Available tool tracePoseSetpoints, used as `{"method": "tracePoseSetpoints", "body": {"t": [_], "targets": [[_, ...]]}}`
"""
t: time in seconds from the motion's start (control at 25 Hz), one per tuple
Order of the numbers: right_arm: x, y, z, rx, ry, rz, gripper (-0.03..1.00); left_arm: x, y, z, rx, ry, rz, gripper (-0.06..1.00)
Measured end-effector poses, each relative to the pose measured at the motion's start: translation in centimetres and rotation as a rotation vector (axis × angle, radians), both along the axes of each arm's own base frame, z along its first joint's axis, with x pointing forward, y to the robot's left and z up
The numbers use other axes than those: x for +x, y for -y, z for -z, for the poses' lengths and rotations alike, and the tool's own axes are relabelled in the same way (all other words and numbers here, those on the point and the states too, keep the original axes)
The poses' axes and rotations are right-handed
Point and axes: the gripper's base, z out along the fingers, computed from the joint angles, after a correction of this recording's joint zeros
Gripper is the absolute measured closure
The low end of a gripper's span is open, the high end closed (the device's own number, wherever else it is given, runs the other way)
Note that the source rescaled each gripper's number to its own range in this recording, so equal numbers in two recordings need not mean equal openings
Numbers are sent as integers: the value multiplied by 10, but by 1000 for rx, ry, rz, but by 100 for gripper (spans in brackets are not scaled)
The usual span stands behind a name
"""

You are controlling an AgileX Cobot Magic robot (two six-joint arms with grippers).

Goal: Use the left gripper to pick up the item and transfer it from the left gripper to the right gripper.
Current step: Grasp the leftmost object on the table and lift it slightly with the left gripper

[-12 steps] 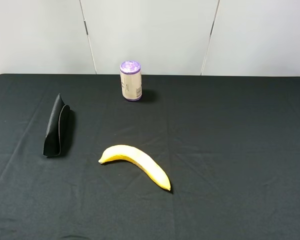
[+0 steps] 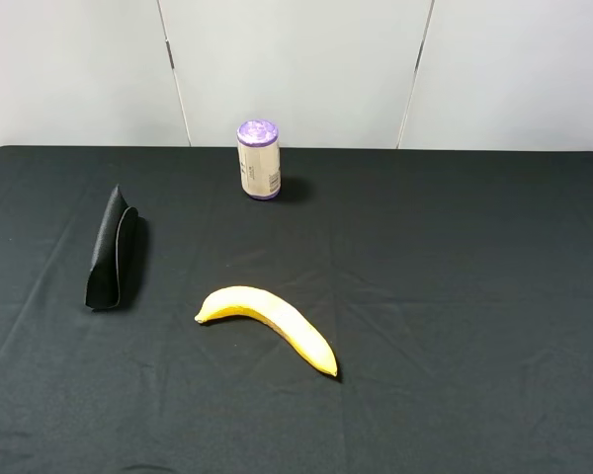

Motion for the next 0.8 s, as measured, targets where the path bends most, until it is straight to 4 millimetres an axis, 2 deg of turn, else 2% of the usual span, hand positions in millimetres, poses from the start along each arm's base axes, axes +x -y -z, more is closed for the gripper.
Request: {"method": "tracePoseSetpoints", "body": {"t": [0.56, 0.8], "targets": [[0, 0, 0, 0, 0, 0, -3, 0, 0, 0, -2, 0, 1, -4], [0, 0, 0, 0, 0, 0, -3, -1, 0, -21, -3, -18, 0, -4]]}}
